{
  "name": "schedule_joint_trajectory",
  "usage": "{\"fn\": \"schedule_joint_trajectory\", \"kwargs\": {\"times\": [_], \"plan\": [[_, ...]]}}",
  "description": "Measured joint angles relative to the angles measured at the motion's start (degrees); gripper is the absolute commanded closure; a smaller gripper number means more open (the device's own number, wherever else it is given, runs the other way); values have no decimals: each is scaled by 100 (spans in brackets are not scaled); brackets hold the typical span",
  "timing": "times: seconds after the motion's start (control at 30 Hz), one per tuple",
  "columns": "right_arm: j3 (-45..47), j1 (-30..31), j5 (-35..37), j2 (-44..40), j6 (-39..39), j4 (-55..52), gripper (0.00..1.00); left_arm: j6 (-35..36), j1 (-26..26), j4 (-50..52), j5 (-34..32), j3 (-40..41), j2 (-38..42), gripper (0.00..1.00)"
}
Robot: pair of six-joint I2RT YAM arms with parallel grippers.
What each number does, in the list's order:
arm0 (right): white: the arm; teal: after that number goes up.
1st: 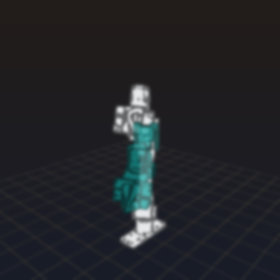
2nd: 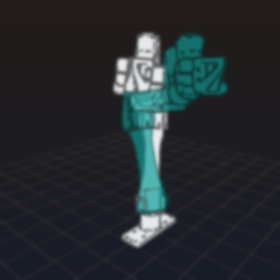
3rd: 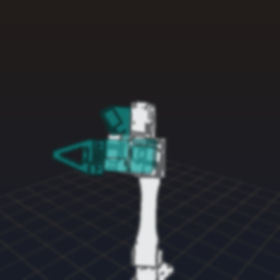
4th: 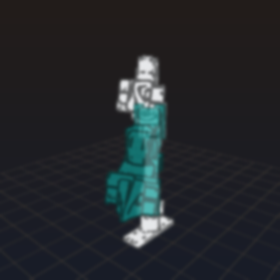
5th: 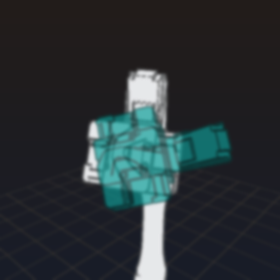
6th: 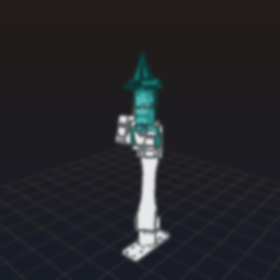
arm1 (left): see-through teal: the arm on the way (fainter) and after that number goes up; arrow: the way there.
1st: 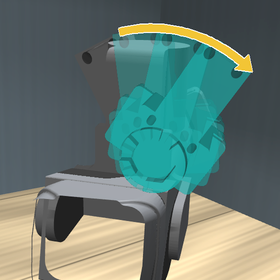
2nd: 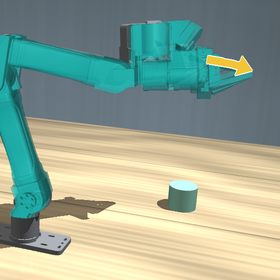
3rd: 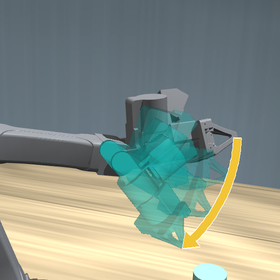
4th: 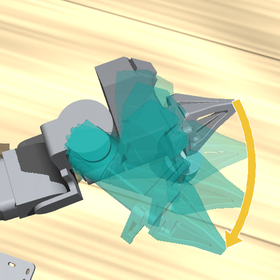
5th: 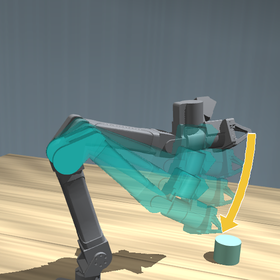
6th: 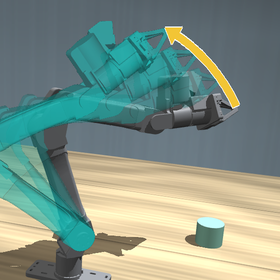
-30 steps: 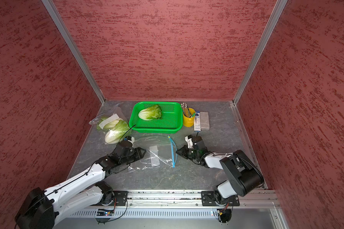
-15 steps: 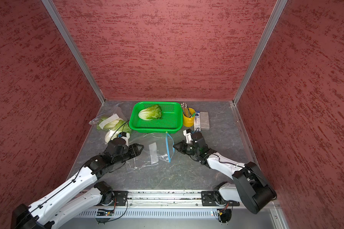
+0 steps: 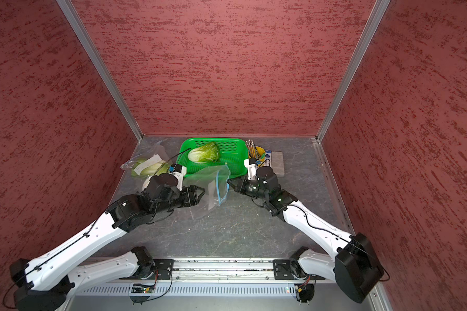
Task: Put the chinese cabbages into a zipper bag and zip it
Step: Open the zipper of the food storage bag at the center of the board.
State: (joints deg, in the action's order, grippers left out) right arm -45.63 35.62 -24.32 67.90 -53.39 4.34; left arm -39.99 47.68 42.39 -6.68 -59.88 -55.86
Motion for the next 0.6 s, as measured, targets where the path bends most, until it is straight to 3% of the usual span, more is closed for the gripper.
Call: {"fn": "schedule_joint_trajectory", "kwargs": {"times": [0.6], "plan": [[-994, 710, 514, 435, 157, -448, 100, 330, 160, 173, -273, -920, -828, 30]]}}
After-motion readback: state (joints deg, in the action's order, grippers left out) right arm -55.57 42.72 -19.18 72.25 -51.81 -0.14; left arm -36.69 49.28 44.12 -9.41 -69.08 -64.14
